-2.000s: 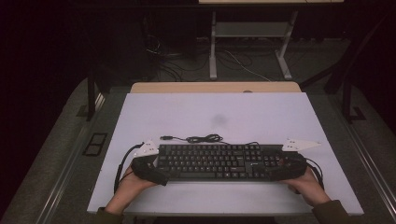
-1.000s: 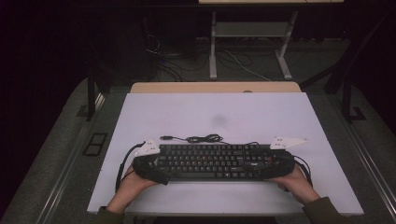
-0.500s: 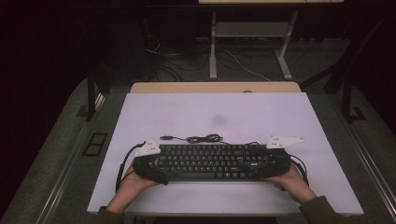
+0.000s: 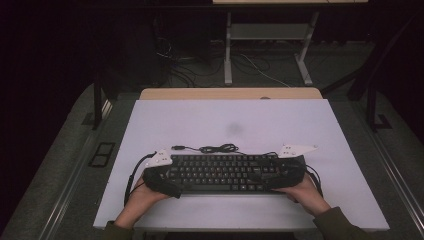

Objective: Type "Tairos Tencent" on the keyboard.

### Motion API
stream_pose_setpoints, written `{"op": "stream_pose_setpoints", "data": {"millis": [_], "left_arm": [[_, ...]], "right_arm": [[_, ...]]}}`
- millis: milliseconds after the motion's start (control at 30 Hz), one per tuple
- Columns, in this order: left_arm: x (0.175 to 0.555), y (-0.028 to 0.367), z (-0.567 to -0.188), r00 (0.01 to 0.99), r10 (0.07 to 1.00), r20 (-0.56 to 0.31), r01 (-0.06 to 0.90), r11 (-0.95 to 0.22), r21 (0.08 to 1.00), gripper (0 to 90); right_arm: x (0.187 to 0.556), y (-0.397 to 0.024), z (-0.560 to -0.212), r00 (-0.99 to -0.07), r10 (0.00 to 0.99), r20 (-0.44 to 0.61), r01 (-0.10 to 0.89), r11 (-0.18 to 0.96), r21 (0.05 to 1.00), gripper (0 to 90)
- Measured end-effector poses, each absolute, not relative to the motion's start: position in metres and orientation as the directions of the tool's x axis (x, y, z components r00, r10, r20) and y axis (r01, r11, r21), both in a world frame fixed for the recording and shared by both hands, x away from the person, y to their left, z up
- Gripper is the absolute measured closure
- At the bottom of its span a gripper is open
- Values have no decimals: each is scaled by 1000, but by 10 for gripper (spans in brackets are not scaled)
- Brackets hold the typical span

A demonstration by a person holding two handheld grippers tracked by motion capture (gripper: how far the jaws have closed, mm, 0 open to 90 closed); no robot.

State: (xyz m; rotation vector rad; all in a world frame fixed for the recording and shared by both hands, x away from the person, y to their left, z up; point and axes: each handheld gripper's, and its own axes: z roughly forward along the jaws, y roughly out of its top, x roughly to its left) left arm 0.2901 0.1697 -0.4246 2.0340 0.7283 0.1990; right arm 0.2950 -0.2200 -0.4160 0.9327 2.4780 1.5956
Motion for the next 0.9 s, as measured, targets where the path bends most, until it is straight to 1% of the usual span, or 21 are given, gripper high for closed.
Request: {"op": "stream_pose_setpoints", "data": {"millis": [33,133,267,433,467,533,567,633,667,700,733,833,900], "left_arm": [[290,170,-425,810,568,-146,418,-384,823,0],[290,171,-424,810,568,-146,417,-381,825,0],[290,170,-425,812,566,-143,416,-388,822,0],[290,170,-425,810,567,-148,419,-385,822,0],[290,171,-425,811,566,-146,417,-386,823,0],[290,171,-425,811,566,-146,417,-385,823,0],[290,171,-425,812,566,-146,417,-386,823,0],[289,170,-425,811,566,-146,418,-387,822,0],[289,170,-425,811,566,-146,418,-387,822,0],[289,170,-425,811,566,-147,418,-385,822,0],[290,170,-425,810,567,-148,419,-385,822,0],[290,171,-426,811,566,-148,419,-386,822,0],[289,171,-426,812,565,-147,418,-386,822,0]], "right_arm": [[295,-220,-416,-817,509,271,457,286,842,293],[296,-217,-416,-817,508,273,459,286,841,330],[297,-212,-417,-827,497,264,453,308,837,410],[300,-207,-419,-832,492,256,449,325,832,571],[300,-207,-419,-832,492,256,449,325,832,571],[301,-205,-420,-835,491,248,445,336,830,648],[301,-203,-421,-838,488,243,442,347,827,718],[302,-202,-421,-841,487,235,438,359,824,772],[302,-202,-421,-841,487,235,438,359,824,772],[302,-201,-422,-843,486,231,439,371,818,826],[303,-201,-422,-842,489,225,438,378,816,850],[303,-200,-423,-843,488,226,441,387,810,885],[303,-200,-425,-846,481,228,446,406,798,893]]}}
